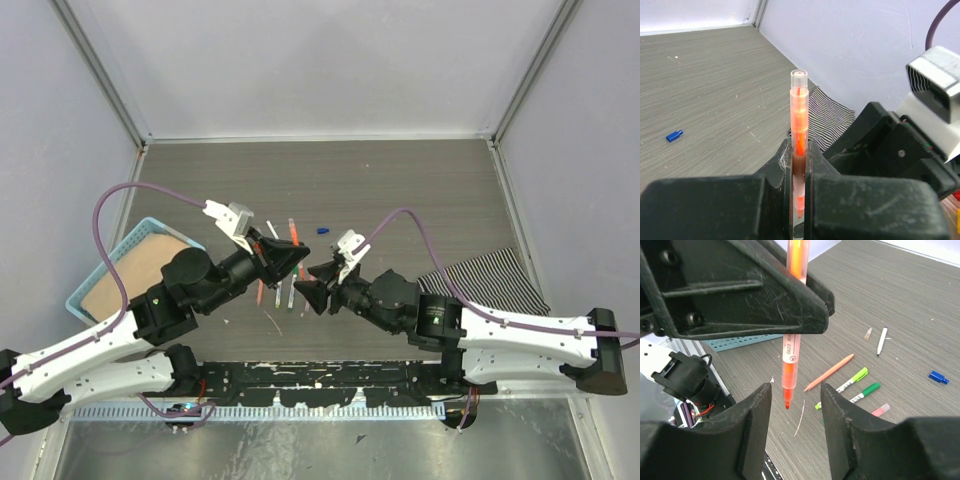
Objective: Insert the pens into the pen caps
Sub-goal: Adjust the pen.
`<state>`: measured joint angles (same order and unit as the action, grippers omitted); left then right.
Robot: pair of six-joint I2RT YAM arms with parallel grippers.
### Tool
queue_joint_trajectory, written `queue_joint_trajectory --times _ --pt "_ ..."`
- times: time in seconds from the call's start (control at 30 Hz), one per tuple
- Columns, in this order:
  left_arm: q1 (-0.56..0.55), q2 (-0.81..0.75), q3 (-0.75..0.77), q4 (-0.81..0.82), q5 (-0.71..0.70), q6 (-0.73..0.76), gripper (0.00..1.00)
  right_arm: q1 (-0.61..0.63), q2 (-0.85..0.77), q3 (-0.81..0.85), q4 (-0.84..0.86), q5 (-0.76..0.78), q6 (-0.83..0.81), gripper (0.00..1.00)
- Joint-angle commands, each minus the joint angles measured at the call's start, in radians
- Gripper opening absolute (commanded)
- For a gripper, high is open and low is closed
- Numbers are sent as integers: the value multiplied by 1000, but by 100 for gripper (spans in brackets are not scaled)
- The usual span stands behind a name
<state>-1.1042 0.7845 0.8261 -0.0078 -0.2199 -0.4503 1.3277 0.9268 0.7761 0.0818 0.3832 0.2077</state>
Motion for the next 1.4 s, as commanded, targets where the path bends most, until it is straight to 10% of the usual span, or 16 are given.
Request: queue_joint_trajectory --times 0.0,0.1,0.53,0.8,1.03,1.27,1.37 --pt "3 -15 -17 37 -19 1 0 7 29 62 41 22 12 41" --pt "2 -18 -18 32 -21 2 0 6 46 82 29 21 9 23" --pt "2 -42 -23 2 -32 4 10 7 38 95 16 39 -96 3" --pt "2 -22 -13 -6 -14 7 0 7 70 126 -3 47 -91 37" --pt "2 -16 -11 -8 -7 4 0 6 83 140 10 56 -83 44" --pt "2 -15 0 -12 -4 7 3 5 87 140 -2 100 -87 2" --pt "3 -16 9 -25 1 12 32 6 76 137 -17 130 -103 1"
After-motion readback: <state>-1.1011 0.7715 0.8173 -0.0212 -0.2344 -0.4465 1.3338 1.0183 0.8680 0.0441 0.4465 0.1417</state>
